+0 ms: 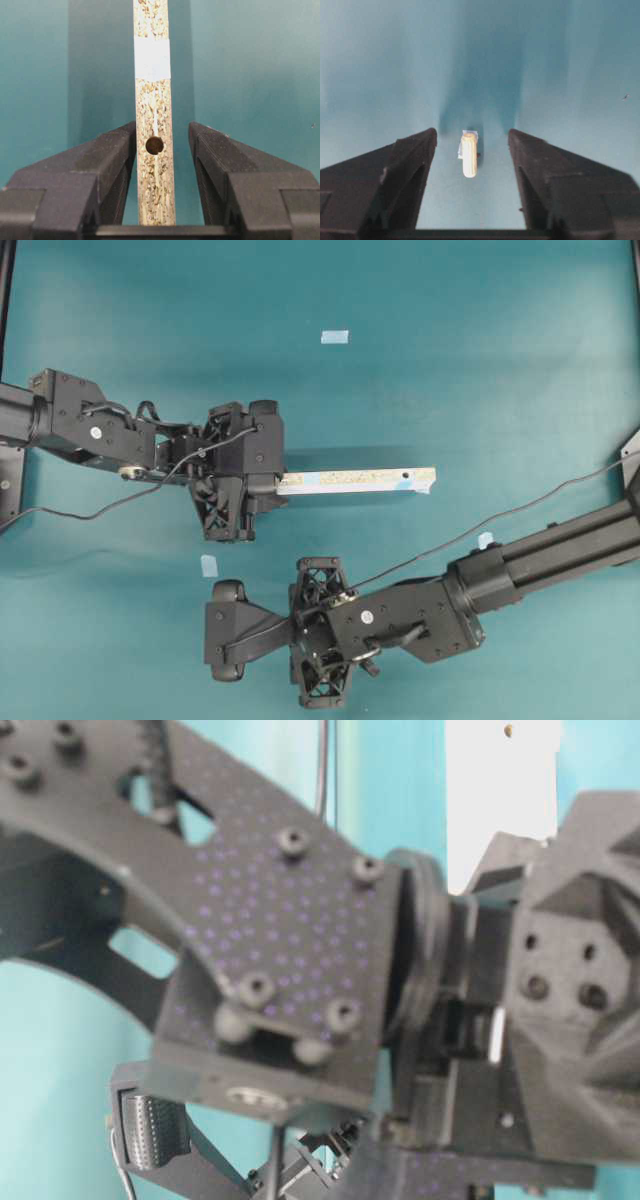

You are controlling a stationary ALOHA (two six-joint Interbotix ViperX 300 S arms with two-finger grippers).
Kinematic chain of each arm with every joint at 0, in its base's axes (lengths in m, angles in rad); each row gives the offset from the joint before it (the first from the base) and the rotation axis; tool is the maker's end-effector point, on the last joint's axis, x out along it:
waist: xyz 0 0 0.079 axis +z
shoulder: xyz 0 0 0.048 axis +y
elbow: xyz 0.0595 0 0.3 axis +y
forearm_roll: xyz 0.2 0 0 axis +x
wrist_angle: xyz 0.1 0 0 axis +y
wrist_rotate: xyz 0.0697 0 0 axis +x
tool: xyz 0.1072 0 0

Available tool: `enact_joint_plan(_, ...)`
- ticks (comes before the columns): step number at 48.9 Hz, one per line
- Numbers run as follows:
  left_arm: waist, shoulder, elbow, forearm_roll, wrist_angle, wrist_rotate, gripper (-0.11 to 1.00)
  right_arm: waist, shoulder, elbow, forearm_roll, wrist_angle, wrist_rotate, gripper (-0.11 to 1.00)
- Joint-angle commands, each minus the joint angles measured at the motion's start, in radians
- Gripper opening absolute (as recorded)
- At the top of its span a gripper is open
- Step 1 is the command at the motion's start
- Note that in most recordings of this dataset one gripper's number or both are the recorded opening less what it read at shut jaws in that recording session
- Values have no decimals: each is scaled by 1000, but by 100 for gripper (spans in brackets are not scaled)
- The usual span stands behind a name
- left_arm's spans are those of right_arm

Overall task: Move the wooden board into place and insert the rod into its hole.
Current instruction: 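Lower the right gripper onto the dowel and close to grasp it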

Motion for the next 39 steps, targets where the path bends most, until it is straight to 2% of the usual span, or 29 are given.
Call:
enact_joint_plan(1, -5, -23, -12, -2, -8, -9, 43, 11, -25, -26, 5, -3, 3, 57)
enact_joint_plan(8, -5, -21, -12, -2, -8, -8, 43, 11, -23, -23, 5, -3, 8, 44)
enact_joint_plan(16, -5, -21, -11, -2, -8, -9, 43, 11, -23, -18, 5, -8, 23, 44)
enact_joint_plan(27, -5, -21, -9, -2, -8, -8, 43, 14, -25, -2, 0, -34, 101, 44)
enact_joint_plan(39, -5, -21, -11, -2, -8, -8, 43, 17, -25, 0, -2, -29, 106, 44)
